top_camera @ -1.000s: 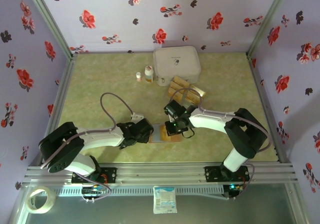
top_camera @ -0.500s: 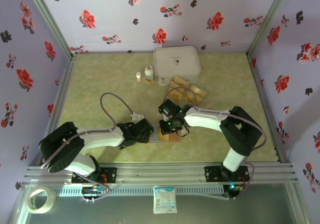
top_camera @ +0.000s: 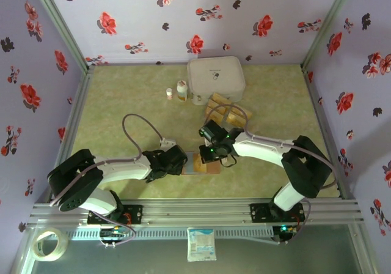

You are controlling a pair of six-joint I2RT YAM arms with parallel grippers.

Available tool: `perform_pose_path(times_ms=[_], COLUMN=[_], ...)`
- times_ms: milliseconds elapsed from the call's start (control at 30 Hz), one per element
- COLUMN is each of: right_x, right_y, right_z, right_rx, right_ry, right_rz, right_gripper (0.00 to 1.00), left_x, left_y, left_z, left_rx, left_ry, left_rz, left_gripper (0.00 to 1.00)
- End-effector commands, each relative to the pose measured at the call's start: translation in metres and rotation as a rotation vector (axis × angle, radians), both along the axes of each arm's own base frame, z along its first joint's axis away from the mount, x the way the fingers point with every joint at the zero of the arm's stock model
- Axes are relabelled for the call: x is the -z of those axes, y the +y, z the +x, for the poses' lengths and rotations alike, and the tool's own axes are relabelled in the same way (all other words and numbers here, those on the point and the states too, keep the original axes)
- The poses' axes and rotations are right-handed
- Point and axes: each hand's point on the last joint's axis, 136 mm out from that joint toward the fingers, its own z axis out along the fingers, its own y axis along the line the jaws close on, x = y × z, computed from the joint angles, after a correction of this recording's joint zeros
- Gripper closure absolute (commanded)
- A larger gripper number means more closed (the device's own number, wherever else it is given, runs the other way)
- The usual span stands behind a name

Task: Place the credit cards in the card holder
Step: Insert the credit card into the card slot.

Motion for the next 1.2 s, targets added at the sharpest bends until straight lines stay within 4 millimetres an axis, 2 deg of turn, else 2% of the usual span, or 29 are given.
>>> perform_pose_path(times_ms=[0, 300, 1167], right_x=[0.011, 0.027, 0.022], right_y=[-0.020, -0.015, 0.040], right_z=[-0.003, -0.006, -0.004], right_rx=[0.027, 0.027, -0.039], right_ry=[0.014, 0.053, 0.068], right_rz=[-0.057, -0.050, 0.019], right_gripper=[1.00, 1.00, 1.00], left_x=[0.015, 0.018, 0.026], left_y=[-0.008, -0.011, -0.009], left_z=[-0.003, -0.003, -0.007], left_rx=[0.015, 0.018, 0.016], left_ry=[0.037, 0.047, 0.056], left_rz=[-0.032, -0.034, -0.048], left_gripper=[0.00, 0.00, 0.00])
